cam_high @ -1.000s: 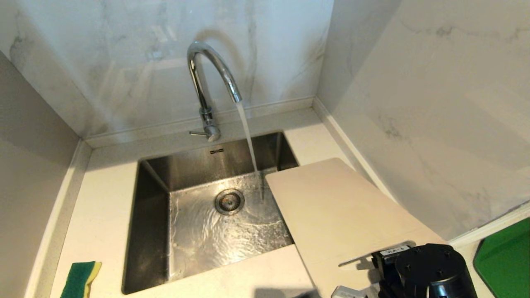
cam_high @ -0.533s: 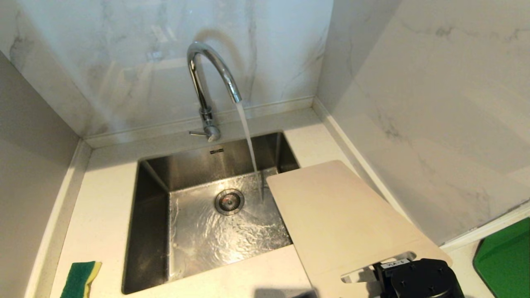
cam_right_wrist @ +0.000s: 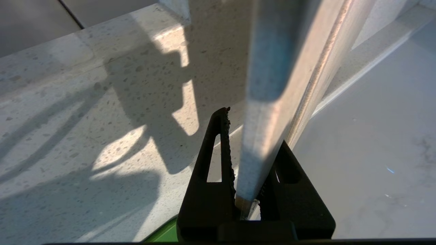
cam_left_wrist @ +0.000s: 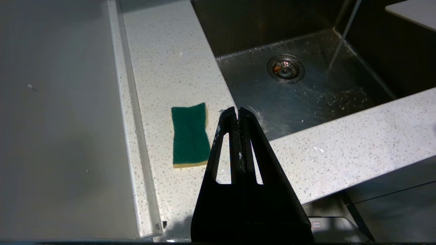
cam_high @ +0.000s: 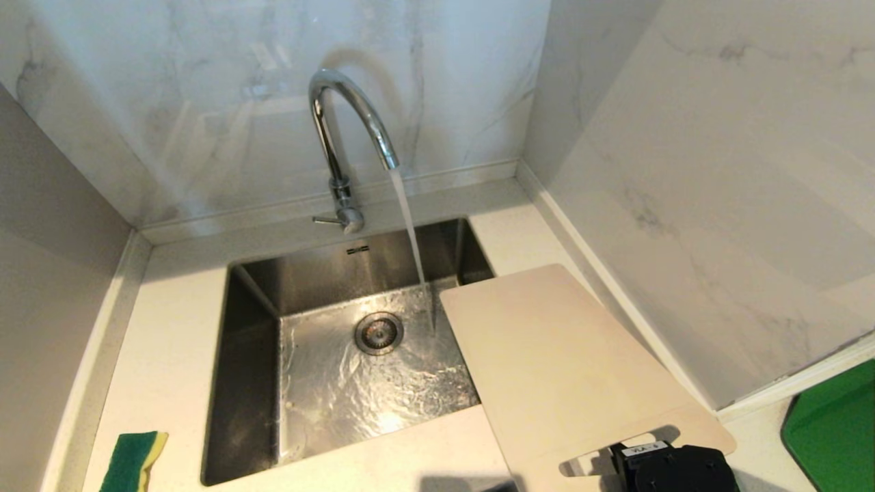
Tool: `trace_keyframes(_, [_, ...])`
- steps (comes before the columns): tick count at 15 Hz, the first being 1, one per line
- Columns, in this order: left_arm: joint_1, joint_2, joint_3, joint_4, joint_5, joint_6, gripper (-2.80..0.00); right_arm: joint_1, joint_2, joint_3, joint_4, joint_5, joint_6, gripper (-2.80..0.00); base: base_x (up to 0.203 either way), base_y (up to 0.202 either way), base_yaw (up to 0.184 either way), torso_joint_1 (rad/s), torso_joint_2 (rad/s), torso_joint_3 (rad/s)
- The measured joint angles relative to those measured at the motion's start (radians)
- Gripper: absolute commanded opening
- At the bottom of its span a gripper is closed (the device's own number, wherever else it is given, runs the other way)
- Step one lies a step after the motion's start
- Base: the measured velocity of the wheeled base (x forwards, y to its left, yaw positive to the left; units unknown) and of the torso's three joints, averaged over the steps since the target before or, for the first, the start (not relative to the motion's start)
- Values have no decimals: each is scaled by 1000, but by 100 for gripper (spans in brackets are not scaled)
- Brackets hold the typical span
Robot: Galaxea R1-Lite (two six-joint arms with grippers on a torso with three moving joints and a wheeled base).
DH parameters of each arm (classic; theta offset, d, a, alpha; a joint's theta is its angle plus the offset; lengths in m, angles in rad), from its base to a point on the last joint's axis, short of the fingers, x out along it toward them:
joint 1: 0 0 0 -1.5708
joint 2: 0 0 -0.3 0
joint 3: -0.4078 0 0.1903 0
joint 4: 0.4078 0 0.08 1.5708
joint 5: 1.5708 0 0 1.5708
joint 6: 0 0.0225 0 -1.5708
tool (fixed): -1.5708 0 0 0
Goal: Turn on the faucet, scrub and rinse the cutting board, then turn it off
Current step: Put down the cutting board
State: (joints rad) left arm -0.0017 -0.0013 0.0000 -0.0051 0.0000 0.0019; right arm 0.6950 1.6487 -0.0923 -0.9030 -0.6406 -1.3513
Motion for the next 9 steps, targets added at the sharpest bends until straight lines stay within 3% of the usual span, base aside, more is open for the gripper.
trace_keyframes(9, [0, 0, 0, 0, 0, 0, -280, 8, 23, 15, -9, -2, 45, -280, 0, 0, 0, 0, 0, 0])
